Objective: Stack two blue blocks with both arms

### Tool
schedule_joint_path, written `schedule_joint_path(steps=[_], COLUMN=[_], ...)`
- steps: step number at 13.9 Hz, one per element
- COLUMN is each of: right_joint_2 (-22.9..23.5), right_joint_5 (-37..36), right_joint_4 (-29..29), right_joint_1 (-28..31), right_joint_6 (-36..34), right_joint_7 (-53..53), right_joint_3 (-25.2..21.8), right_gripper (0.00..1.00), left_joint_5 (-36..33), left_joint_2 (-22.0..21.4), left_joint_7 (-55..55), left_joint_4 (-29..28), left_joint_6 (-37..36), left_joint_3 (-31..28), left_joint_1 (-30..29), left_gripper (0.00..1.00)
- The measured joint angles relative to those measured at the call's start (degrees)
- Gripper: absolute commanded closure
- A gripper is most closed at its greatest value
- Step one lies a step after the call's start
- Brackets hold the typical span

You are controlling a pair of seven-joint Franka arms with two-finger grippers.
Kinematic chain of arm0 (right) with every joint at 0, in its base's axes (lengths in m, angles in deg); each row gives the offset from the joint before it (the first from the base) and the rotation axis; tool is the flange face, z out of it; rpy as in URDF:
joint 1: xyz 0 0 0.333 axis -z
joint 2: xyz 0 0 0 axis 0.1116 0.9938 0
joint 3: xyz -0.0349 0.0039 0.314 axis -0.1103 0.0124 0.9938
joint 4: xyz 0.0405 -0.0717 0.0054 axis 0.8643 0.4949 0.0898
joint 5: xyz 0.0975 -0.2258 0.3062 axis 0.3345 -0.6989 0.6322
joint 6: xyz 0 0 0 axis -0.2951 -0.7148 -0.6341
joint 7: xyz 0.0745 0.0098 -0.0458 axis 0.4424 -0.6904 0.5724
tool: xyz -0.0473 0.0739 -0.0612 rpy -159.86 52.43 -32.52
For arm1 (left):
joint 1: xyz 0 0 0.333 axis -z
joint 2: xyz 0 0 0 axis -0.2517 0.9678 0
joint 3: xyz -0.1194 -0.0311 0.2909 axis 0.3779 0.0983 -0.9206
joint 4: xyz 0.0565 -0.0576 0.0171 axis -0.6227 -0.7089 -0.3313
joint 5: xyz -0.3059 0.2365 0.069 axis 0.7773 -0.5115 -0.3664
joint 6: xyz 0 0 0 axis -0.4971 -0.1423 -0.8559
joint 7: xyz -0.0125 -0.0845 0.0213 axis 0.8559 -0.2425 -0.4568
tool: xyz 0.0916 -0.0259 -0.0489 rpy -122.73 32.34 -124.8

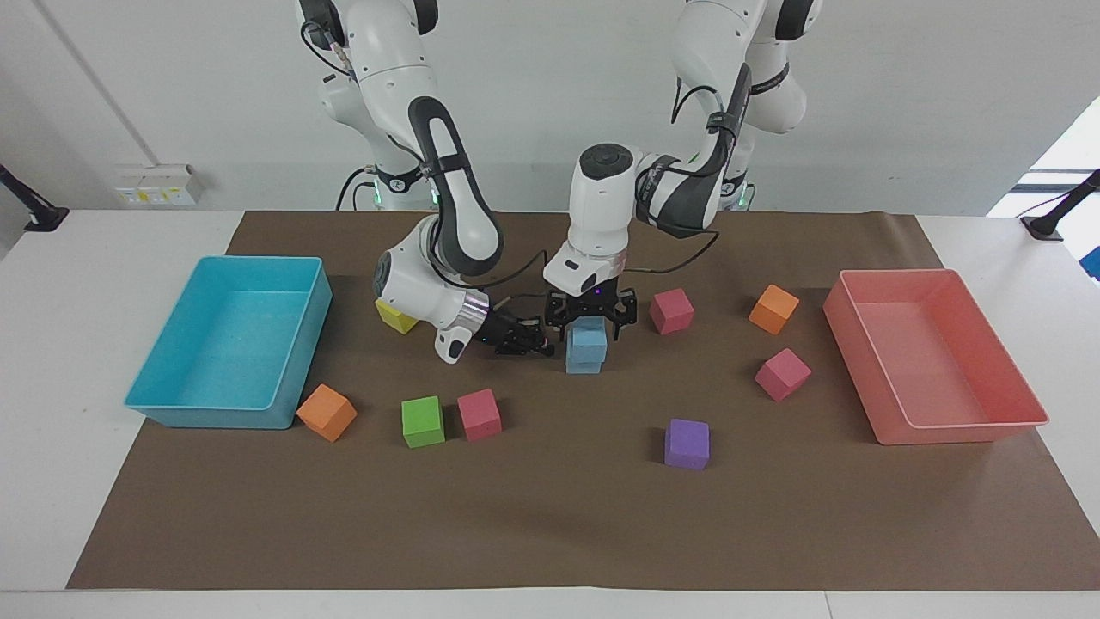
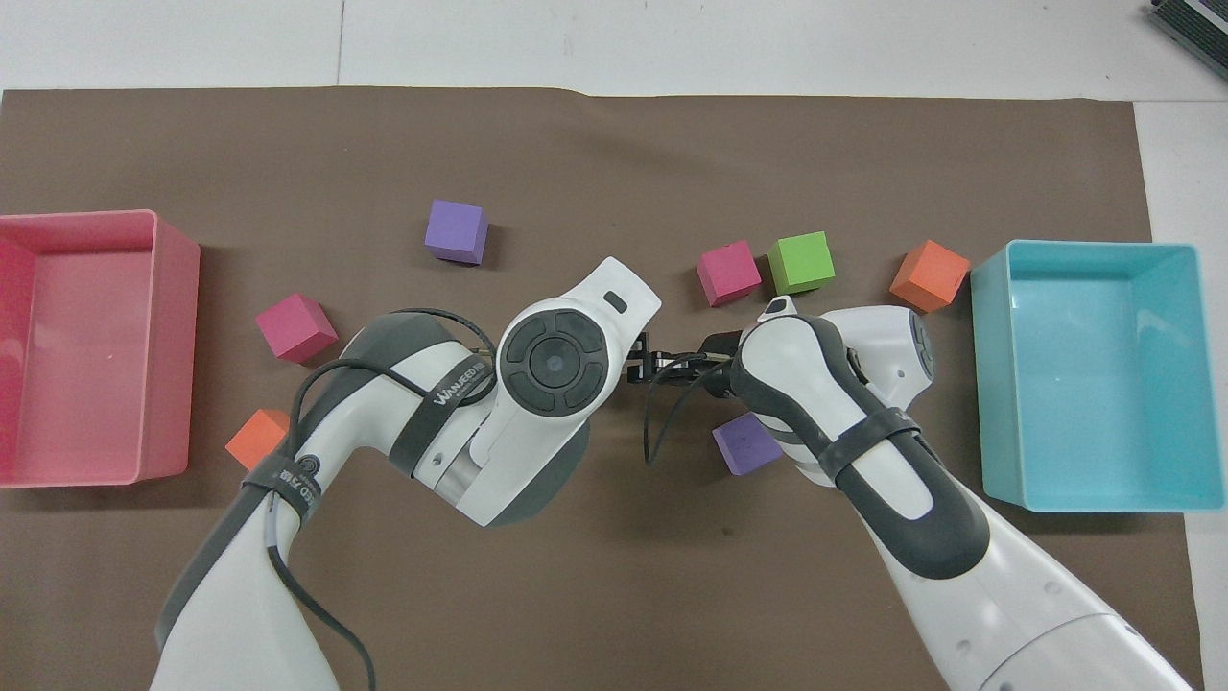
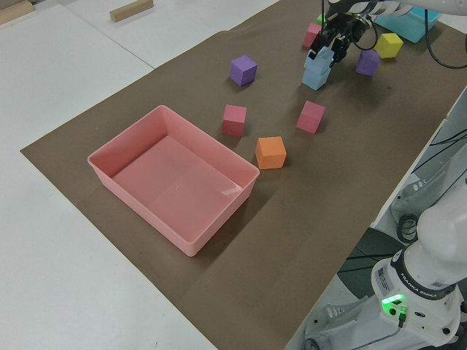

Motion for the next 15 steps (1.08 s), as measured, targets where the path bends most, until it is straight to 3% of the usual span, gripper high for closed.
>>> schedule_joint_path(steps=[4, 9, 10, 14, 15], right_joint_2=[0.0, -0.1, -0.3, -1.7, -2.1], right_joint_5=[0.0, 0.0, 0.0, -3.5, -5.3], right_joint_4=[0.0, -0.7, -1.0, -1.7, -1.9], right_joint_1=[0.0, 0.0, 0.0, 0.3, 0.7], right_joint_6=[0.0, 0.0, 0.0, 0.1, 0.2], right_joint_7=[0.0, 0.0, 0.0, 0.0, -0.2], right_joint_3=[0.0, -0.2, -0.2, -0.8, -0.8], right_gripper=[1.00, 1.00, 0.96, 0.26, 0.03], left_joint_5=[0.0, 0.2, 1.1, 7.3, 8.4], left_joint_2=[-4.5, -12.8, -14.1, -18.0, -18.3], left_joint_7=[3.1, 17.5, 21.0, 36.6, 39.7], left_joint_4=[0.1, 0.0, 0.0, 0.9, 2.3], left_joint_6=[-3.4, -13.9, -15.2, -20.9, -23.1], left_joint_3=[-1.2, -1.6, -1.6, -1.9, -1.9], left_joint_1=[-1.9, -11.3, -13.6, -23.4, -25.5], left_gripper=[0.00, 0.00, 0.00, 0.00, 0.00])
